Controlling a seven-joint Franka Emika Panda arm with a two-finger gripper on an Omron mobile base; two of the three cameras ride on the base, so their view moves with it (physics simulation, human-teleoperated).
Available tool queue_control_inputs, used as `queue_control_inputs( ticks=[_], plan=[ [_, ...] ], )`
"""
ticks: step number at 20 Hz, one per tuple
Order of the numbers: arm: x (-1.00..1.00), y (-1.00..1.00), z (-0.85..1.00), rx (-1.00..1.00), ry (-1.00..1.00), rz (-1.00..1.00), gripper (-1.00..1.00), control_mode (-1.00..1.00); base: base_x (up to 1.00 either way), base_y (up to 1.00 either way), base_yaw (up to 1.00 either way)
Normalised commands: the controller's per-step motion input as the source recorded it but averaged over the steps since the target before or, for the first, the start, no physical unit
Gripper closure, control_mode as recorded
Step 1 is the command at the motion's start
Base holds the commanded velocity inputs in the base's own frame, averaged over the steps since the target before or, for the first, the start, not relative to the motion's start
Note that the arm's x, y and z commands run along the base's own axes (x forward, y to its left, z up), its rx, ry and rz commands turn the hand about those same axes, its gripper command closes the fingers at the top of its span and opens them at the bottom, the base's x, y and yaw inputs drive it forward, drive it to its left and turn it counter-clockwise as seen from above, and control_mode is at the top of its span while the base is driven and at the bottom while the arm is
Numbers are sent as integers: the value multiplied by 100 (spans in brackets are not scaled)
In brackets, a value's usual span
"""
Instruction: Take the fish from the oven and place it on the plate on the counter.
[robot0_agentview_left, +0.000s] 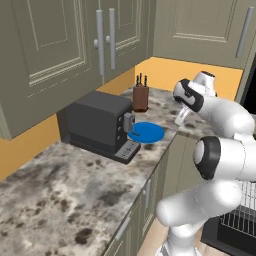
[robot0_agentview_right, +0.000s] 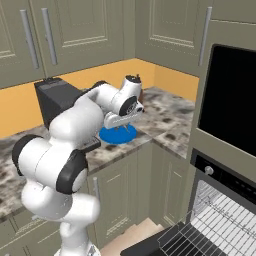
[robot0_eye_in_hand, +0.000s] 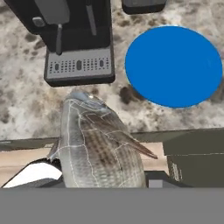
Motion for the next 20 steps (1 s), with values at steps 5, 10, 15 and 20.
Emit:
queue_control_inputs(
  ticks=[5, 10, 15, 20],
  plan=[
    [64, 14, -36, -2, -3, 35, 100, -100, 0, 0, 0],
    [63, 18, -47, -10, 1, 32, 100, -100, 0, 0, 0],
    [11, 4, -7, 0, -1, 31, 100, -100, 0, 0, 0],
    [30, 55, -12, 0, -11, 3, 100, -100, 0, 0, 0]
  ],
)
